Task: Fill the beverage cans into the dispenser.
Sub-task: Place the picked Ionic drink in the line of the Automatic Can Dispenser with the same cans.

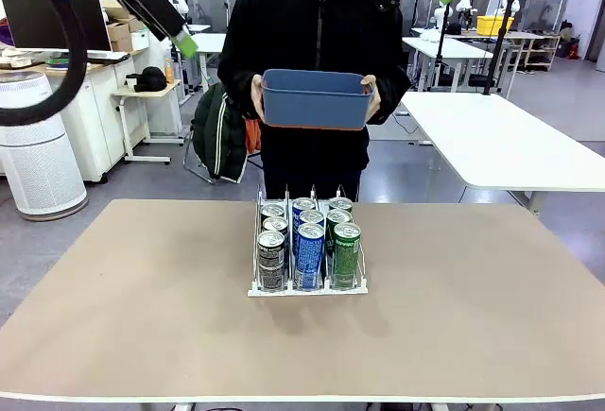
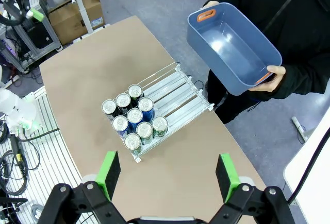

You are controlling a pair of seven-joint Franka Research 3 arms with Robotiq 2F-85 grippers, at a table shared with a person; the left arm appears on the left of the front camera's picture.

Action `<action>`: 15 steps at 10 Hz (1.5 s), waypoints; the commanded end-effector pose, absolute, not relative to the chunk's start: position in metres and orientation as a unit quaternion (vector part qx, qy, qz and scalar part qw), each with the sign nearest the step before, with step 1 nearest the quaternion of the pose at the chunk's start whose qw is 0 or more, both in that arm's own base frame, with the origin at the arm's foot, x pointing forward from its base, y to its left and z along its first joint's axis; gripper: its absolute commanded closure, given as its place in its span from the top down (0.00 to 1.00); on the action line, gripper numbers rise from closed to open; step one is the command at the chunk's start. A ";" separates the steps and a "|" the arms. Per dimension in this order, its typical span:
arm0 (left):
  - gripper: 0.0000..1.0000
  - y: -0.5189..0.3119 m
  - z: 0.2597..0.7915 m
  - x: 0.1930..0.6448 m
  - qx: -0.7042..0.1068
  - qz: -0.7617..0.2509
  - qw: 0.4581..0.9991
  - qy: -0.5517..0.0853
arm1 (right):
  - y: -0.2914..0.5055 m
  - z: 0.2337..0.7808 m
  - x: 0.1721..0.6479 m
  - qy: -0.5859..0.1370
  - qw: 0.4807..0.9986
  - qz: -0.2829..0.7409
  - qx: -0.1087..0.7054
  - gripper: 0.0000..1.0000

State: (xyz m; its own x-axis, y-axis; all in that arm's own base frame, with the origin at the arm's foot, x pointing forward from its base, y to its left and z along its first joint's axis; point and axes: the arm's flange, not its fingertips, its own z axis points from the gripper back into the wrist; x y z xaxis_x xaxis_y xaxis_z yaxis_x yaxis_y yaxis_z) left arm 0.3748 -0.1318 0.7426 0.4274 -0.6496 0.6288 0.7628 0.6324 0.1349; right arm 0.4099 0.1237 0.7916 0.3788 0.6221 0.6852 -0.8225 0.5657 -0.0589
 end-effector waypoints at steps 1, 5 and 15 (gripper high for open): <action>1.00 -0.129 0.749 0.372 -0.096 -0.411 0.846 -0.327 | 0.124 0.791 0.410 -0.341 0.817 0.440 0.153 0.99; 1.00 -0.132 0.743 0.375 -0.085 -0.420 0.840 -0.331 | 0.124 0.791 0.410 -0.341 0.817 0.440 0.153 0.99; 1.00 -0.104 0.784 0.382 -0.090 -0.442 0.830 -0.329 | 0.124 0.791 0.410 -0.341 0.817 0.440 0.153 0.99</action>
State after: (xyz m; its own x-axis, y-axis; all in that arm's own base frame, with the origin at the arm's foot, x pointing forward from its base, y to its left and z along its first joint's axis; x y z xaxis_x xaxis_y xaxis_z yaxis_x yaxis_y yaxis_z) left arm 0.3778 -0.1083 0.7790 0.4106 -0.6593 0.6299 0.7664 0.6238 0.1533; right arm 0.4099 0.1237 0.7916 0.3788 0.6221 0.6852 -0.8225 0.5657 -0.0589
